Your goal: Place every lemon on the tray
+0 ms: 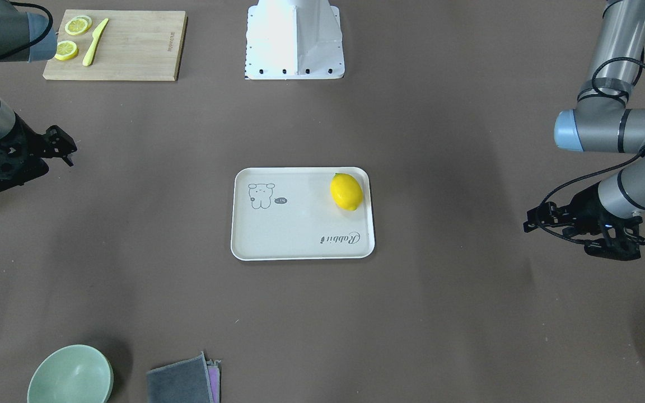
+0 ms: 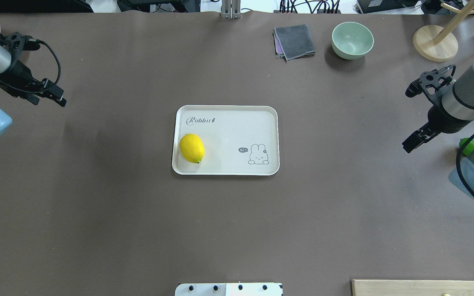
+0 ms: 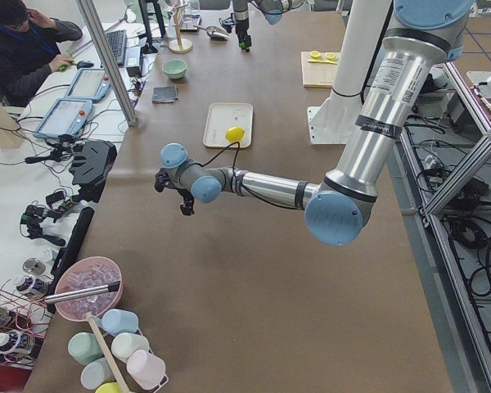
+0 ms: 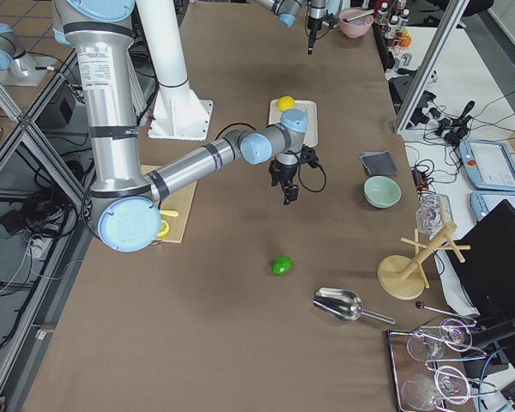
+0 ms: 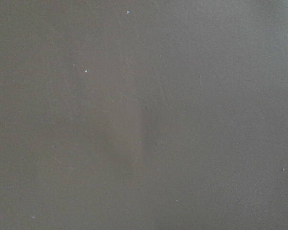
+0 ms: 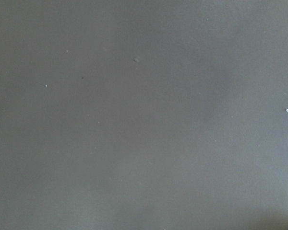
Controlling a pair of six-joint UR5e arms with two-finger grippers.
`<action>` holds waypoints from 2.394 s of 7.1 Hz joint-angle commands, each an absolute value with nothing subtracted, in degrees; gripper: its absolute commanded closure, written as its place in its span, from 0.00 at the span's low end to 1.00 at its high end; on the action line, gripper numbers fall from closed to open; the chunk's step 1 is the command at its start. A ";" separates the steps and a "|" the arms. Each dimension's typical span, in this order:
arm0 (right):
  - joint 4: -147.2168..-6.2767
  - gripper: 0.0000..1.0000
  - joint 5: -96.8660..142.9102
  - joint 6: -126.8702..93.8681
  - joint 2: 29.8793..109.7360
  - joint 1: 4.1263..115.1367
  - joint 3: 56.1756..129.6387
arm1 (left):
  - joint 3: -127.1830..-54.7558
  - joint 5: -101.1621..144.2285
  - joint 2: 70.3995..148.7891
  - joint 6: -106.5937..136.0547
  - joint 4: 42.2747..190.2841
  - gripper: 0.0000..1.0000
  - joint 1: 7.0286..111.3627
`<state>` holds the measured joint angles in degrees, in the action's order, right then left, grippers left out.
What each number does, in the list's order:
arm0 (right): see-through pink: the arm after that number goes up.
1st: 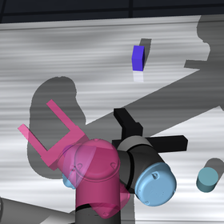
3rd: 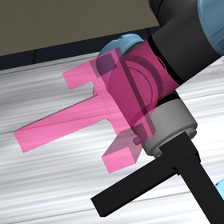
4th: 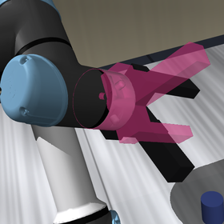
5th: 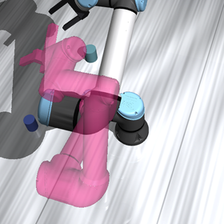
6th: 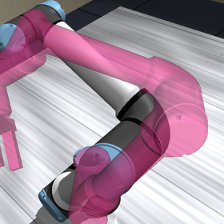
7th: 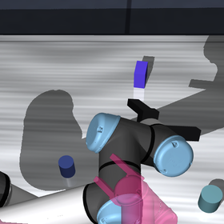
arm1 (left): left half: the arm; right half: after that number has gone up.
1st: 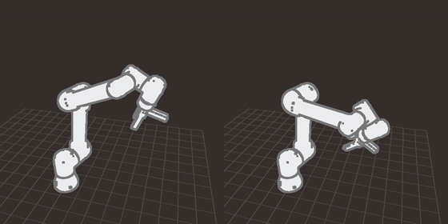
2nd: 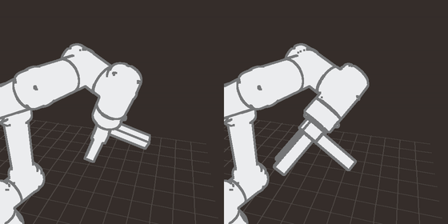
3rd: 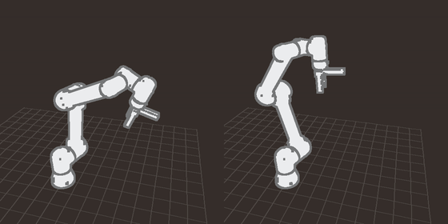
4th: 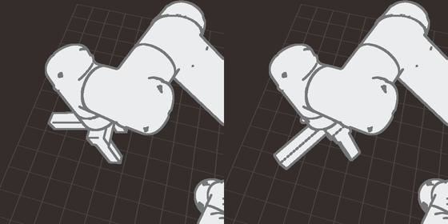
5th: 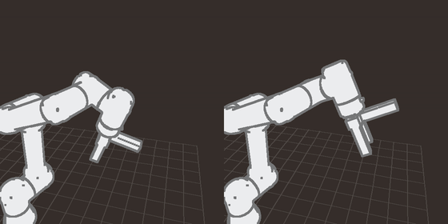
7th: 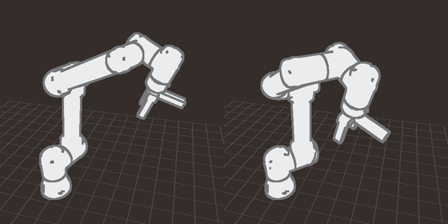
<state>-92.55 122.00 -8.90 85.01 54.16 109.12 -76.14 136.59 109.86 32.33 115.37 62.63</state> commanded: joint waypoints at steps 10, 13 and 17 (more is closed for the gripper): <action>-82.35 0.00 122.08 13.74 90.36 65.92 89.83 | -76.20 136.67 109.69 32.43 115.66 0.03 62.58; -82.27 0.01 124.63 8.64 88.95 65.40 89.91 | -76.20 136.67 109.69 32.34 115.66 0.03 62.58; -80.95 0.06 124.54 8.70 88.51 63.90 87.37 | -76.11 136.76 109.69 32.43 115.58 0.03 62.58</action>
